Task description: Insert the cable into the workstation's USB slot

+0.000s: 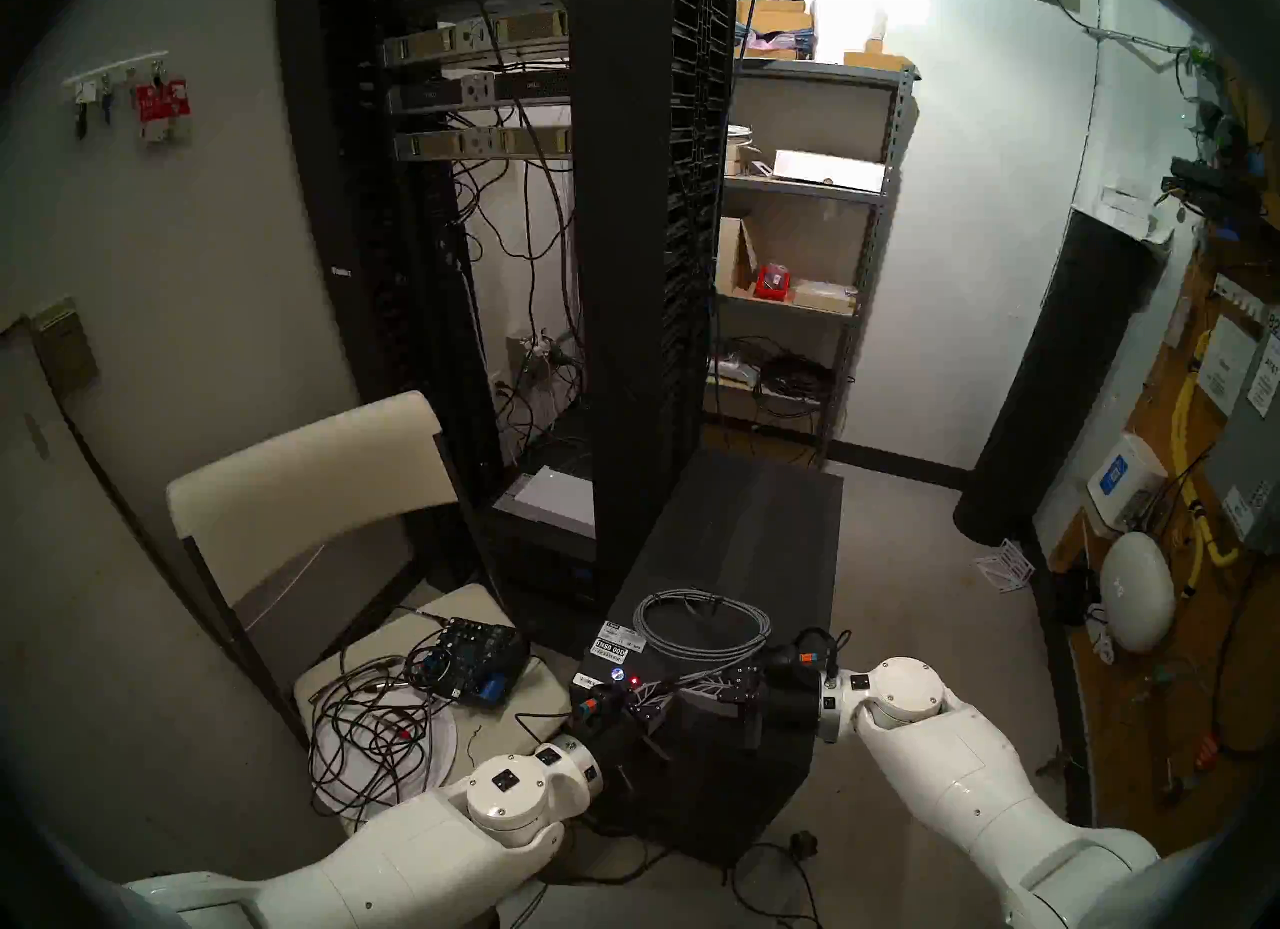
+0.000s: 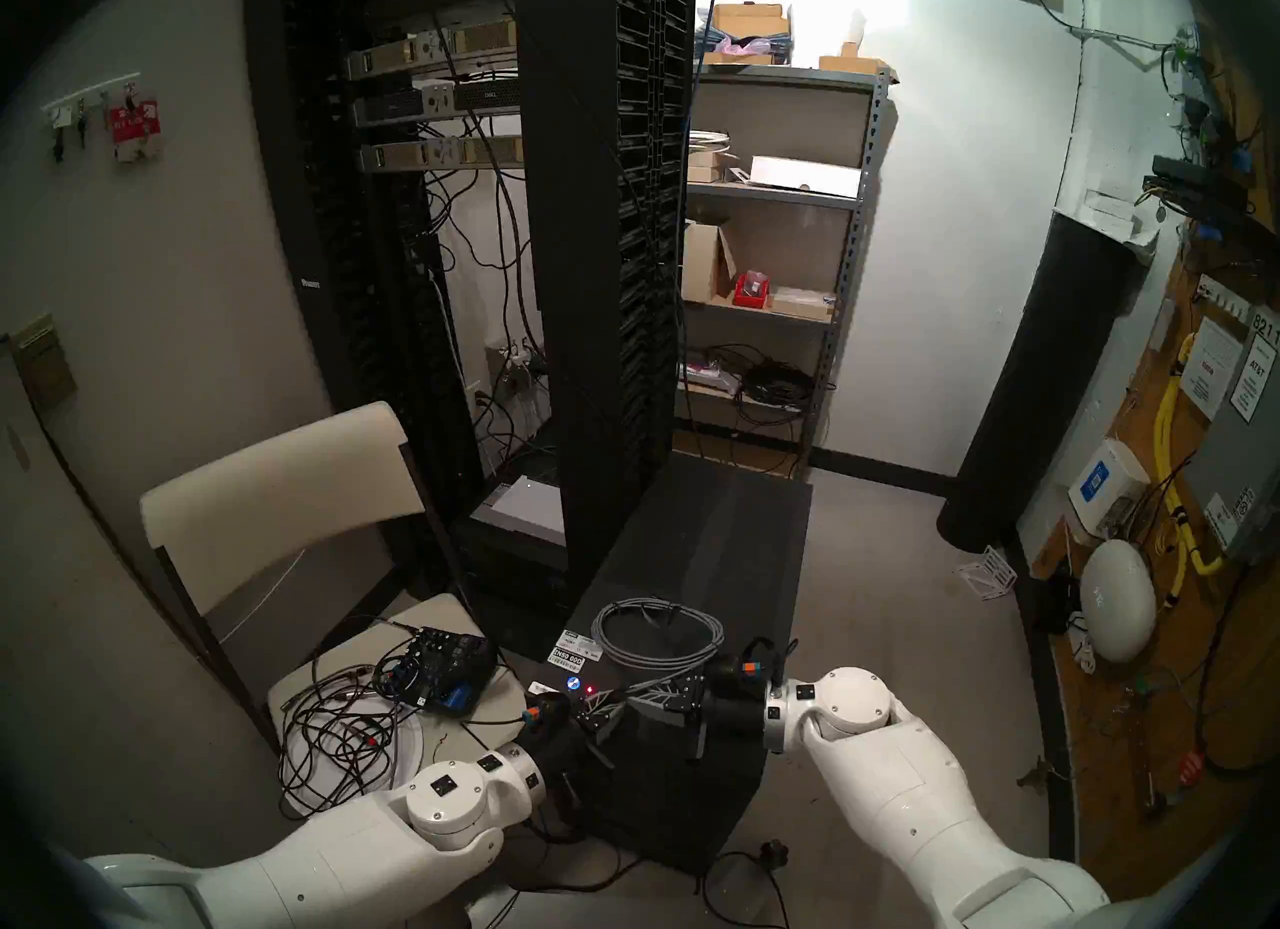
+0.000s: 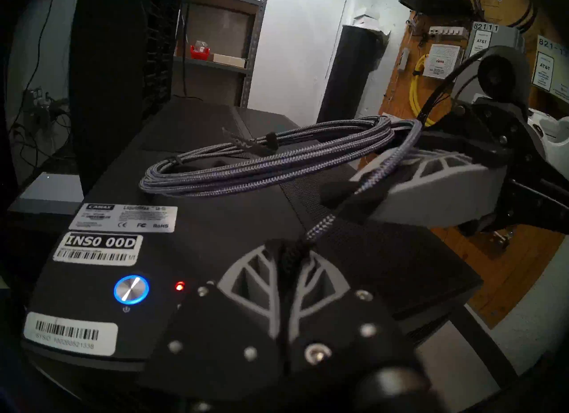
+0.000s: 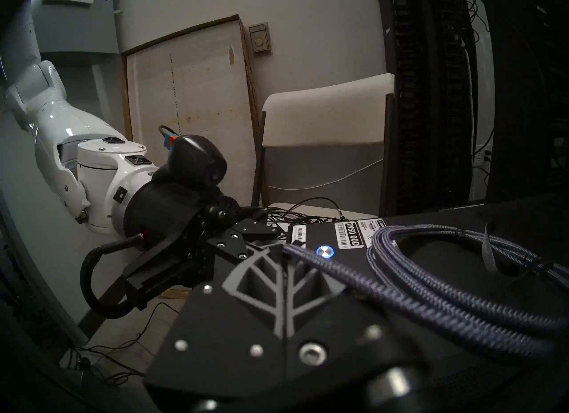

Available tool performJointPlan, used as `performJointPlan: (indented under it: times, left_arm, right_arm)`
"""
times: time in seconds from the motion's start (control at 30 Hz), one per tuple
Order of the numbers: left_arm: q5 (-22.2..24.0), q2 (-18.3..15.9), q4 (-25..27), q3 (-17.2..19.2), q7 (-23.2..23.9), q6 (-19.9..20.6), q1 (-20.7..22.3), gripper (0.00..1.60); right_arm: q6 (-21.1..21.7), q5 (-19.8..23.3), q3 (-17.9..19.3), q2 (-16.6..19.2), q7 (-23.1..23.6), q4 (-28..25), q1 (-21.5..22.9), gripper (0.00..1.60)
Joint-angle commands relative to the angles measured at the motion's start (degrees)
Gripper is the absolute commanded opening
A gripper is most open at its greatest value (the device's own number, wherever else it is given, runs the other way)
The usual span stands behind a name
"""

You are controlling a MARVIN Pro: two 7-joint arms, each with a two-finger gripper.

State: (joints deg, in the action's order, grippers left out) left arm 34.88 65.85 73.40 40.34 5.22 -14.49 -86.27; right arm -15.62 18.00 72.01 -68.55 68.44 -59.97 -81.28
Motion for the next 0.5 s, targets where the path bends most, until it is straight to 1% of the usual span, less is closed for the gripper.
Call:
performJointPlan:
  times: [0.0, 0.17, 0.47]
  left_arm:
    - [0.6, 0.4, -0.4, 1.0, -3.2, 1.7, -0.5, 0.0]
    - [-0.1, 0.6, -0.2, 1.1, -4.5, 1.1, -0.7, 0.0]
    - [0.2, 1.3, -1.1, 1.5, -5.7, 1.1, -0.4, 0.0]
  right_arm:
    - [-0.2, 1.7, 1.0, 0.4, 1.6, -2.9, 0.2, 0.0]
    - [-0.3, 1.7, 1.1, 0.6, 2.2, -2.9, 0.2, 0.0]
    - [-0.1, 1.3, 0.9, 0.8, 3.1, -2.2, 1.1, 0.0]
